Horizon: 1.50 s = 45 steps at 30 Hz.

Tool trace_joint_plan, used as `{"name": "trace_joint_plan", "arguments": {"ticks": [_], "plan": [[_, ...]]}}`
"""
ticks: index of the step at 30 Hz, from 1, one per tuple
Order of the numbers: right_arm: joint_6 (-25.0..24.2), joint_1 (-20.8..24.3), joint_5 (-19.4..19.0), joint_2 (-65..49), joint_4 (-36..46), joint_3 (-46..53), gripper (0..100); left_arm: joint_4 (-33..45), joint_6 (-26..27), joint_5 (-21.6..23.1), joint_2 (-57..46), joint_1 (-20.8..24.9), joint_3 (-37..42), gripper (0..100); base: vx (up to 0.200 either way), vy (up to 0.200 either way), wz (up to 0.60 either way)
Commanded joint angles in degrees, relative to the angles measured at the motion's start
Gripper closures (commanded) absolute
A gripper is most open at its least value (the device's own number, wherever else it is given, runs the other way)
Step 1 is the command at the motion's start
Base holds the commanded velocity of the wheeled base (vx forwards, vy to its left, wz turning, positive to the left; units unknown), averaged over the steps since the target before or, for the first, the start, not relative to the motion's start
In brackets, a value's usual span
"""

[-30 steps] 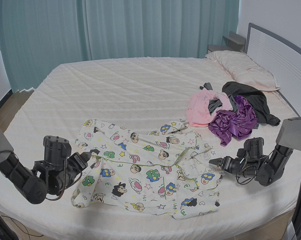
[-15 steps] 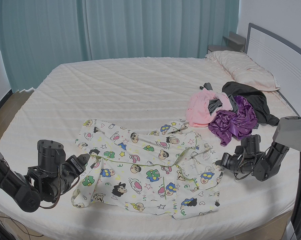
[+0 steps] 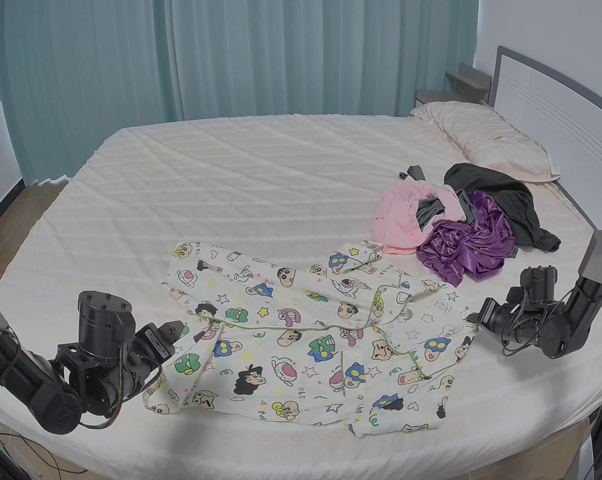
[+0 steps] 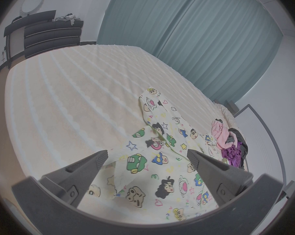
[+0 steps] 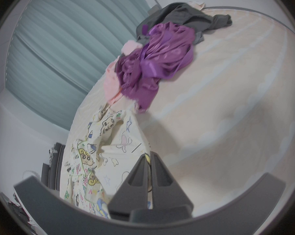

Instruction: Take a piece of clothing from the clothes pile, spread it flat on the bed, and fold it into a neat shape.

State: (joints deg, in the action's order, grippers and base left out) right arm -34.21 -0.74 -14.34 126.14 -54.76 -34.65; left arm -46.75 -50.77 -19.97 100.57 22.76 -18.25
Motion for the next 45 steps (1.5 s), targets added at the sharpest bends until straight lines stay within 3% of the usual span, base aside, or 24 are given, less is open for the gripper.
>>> {"name": "trace_joint_plan", "arguments": {"ticks": [1, 7, 8, 14, 19, 24, 28, 36, 45], "plan": [[-0.2, -3.2, 0.0, -0.3, -1.3, 0.9, 100, 0.1, 0.0, 0.2, 0.5, 0.7, 0.9, 0, 0.000, 0.000, 0.00], [-0.1, -3.6, -0.3, 1.5, -2.5, 2.0, 100, 0.2, -0.3, 0.7, 1.6, 1.4, 1.0, 0, 0.000, 0.000, 0.00], [-0.2, -3.7, -0.4, 1.5, -3.4, 1.9, 0, 0.2, -0.3, 0.7, 1.9, 1.6, 1.1, 0, 0.000, 0.000, 0.00], [-2.7, -3.7, -0.2, -0.8, -7.6, 4.7, 0, 0.1, -0.5, 1.3, 4.2, 2.0, 1.1, 0, 0.000, 0.000, 0.00], [-7.5, -3.6, -0.2, -4.9, -9.3, 10.2, 0, -0.1, -3.0, 4.1, 7.5, 2.0, 0.2, 0, 0.000, 0.000, 0.00], [-10.0, -3.7, 0.0, -5.2, -11.4, 11.5, 0, -0.3, -7.3, 11.3, 8.1, 2.0, -0.6, 0, 0.000, 0.000, 0.00], [-10.7, -3.7, -0.1, -5.0, -11.2, 11.6, 0, -0.2, -8.6, 13.1, 8.3, 2.0, -0.8, 0, 0.000, 0.000, 0.00], [-11.3, -3.1, -0.1, -5.1, -11.5, 12.5, 0, -0.1, -10.7, 12.8, 10.3, 1.6, -1.5, 0, 0.000, 0.000, 0.00], [-11.4, -2.9, -0.1, -5.1, -11.5, 12.8, 0, -0.3, -12.7, 5.1, 19.0, -1.1, -6.3, 0, 0.000, 0.000, 0.00]]}}
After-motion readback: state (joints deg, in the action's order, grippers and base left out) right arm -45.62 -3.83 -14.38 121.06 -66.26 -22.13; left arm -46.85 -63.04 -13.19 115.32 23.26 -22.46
